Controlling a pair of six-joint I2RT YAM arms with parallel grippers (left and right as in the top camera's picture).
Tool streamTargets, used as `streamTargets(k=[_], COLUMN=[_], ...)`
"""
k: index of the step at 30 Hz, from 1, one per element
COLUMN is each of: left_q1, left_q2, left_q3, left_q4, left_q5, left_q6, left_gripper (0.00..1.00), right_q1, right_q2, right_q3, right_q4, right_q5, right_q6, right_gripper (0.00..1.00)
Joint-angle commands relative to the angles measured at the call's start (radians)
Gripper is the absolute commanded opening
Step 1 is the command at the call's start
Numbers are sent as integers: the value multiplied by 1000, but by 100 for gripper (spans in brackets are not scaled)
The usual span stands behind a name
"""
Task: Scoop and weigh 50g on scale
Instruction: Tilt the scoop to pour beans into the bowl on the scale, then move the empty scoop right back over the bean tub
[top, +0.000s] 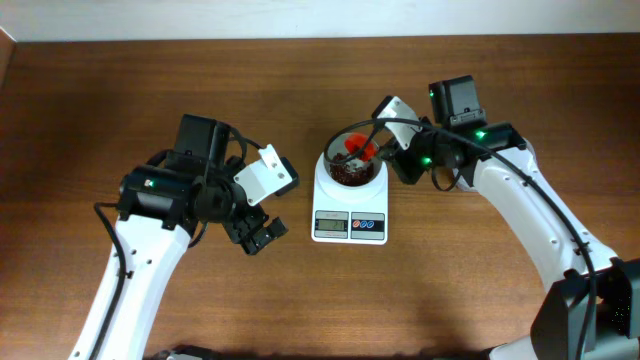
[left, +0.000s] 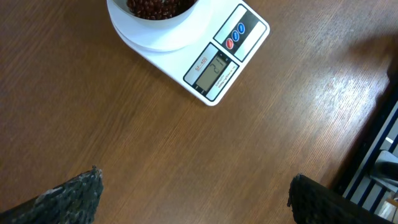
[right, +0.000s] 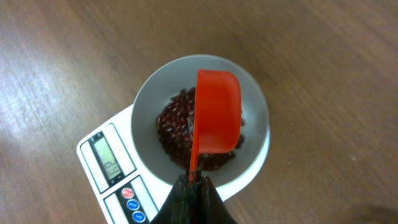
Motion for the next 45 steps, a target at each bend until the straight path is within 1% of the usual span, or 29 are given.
streamTargets(k=[1,3,6,7,8,9,11,15,19,23,28,32,35,41,45], left_q1=[4,4,4,4,4,4,4,4,4,4,4,4,4,4,4], left_q2=[-17,-17,-17,-17,-17,-17,-17,-17,-17,-17,-17,-17,-17,-17,-17], left_q3=[-3,-3,-3,-3,-3,-3,-3,-3,-3,-3,-3,-3,-3,-3,-3], left_q4=[2,2,2,2,2,2,2,2,2,2,2,2,2,2,2], left_q5=[14,14,14,14,14,14,14,14,14,14,14,14,14,14,14], left_q6=[9,9,9,9,9,9,9,9,9,9,9,9,9,9,9], left_gripper=[99,99,99,99,99,99,99,99,99,99,99,99,99,99,99], right_q1=[31,30,45,53,62,68,68,87,78,66,66,59,61,52,-11], right_q2=[-19,-20,-20,-20,-20,-19,-20,-22,-23,-27,-32,-46,-56,-150,-270], right_q3=[-3,-3,2,2,2,2,3,5,8,20,24,32,40,93,93], right_q4=[7,27,31,24,15,12,20,-6,16,11,-8,-3,-3,-4,-23], right_q5=[81,122,24,24,51,138,208,122,188,138,249,147,146,159,271], right_q6=[-11,-11,-7,-8,-15,-19,-18,-15,-18,0,-18,-7,-7,1,1], right_gripper=[4,4,4,4,4,4,4,4,4,4,4,4,4,4,4])
